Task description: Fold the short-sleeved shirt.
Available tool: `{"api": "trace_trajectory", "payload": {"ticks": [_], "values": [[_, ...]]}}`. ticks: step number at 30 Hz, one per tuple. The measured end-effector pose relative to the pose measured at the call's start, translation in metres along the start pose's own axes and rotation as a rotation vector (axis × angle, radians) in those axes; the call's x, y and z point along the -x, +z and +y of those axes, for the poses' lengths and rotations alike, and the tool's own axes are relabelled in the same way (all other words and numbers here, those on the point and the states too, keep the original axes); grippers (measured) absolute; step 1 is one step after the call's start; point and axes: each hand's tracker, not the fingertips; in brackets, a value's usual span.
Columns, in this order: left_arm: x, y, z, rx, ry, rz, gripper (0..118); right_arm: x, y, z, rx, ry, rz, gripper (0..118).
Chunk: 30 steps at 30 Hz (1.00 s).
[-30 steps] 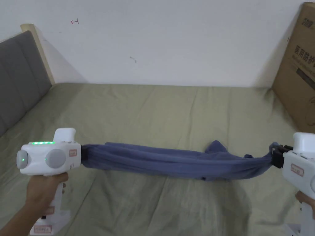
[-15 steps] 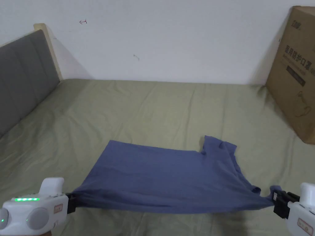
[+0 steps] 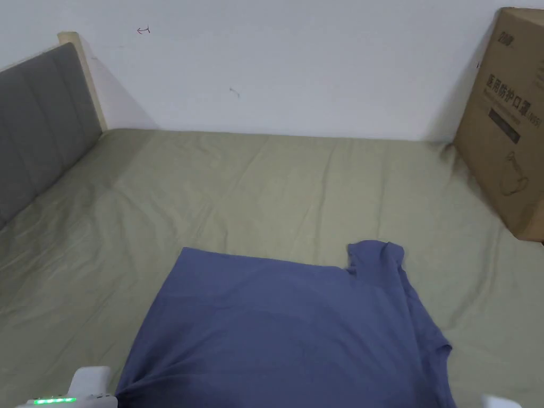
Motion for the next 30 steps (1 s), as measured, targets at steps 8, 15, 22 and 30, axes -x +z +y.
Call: {"api": "trace_trajectory", "payload": {"ticks": [8, 15, 22, 30], "values": [[-0.006, 0.026, 0.027, -0.033, 0.105, -0.104, 93, 0.000, 0.033, 0.037, -0.093, -0.013, 0.047, 90], [-0.046, 0.112, 0.096, -0.396, -0.011, -0.159, 93, 0.022, 0.110, 0.105, -0.421, 0.002, 0.117, 104], [-0.088, 0.179, 0.137, -0.781, -0.072, -0.134, 93, 0.056, 0.172, 0.141, -0.722, 0.060, 0.132, 104], [-0.117, 0.189, 0.145, -0.899, -0.097, -0.179, 0, 0.088, 0.188, 0.144, -0.850, 0.125, 0.055, 0]]}}
